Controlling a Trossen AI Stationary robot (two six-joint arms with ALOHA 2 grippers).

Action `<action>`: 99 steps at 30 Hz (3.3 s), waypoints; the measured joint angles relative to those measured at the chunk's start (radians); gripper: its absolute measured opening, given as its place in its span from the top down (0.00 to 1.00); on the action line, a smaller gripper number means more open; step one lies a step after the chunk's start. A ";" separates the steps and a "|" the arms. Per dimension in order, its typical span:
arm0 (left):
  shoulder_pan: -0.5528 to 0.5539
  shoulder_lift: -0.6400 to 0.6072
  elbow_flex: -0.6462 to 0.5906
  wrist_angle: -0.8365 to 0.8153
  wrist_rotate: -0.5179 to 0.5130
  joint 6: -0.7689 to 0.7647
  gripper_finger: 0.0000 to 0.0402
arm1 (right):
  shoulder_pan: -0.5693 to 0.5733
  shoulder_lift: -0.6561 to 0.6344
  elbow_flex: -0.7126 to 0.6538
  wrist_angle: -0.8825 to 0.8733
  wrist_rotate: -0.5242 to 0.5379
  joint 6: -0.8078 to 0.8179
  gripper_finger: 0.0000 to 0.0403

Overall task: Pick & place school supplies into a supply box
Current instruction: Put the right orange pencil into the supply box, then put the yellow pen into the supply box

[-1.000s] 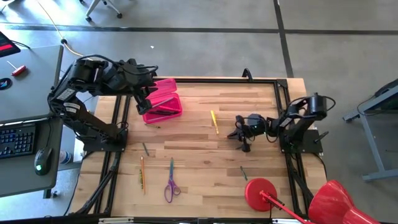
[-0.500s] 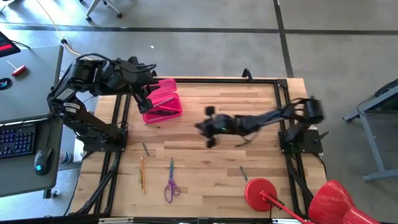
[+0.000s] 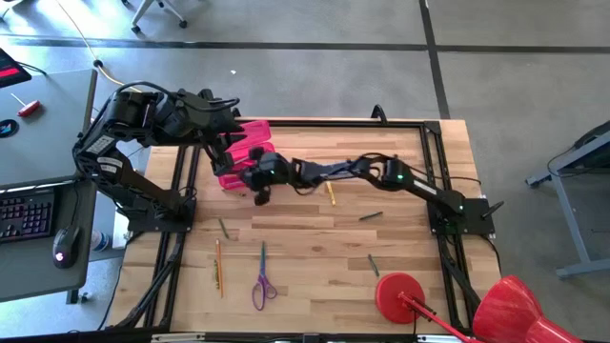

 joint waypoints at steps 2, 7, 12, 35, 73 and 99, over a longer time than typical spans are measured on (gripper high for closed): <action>0.000 0.000 0.000 0.000 0.003 0.000 0.75 | -0.019 0.055 0.083 -0.029 0.000 0.020 1.00; 0.000 0.000 0.000 -0.003 0.008 0.000 0.75 | -0.037 0.110 0.167 -0.029 0.032 0.026 0.97; 0.000 0.000 0.000 -0.008 0.009 0.000 0.75 | -0.040 0.113 0.162 -0.040 0.032 0.116 0.95; 0.000 0.000 0.000 -0.008 0.010 -0.008 0.75 | 0.122 -0.154 0.165 -0.817 0.542 0.487 0.87; 0.000 0.000 0.000 -0.017 0.020 0.000 0.75 | 0.359 -0.893 -1.368 0.175 0.865 1.104 0.96; 0.000 0.000 0.000 0.010 0.017 0.000 0.75 | 0.310 -0.642 -1.396 0.478 0.826 1.160 0.73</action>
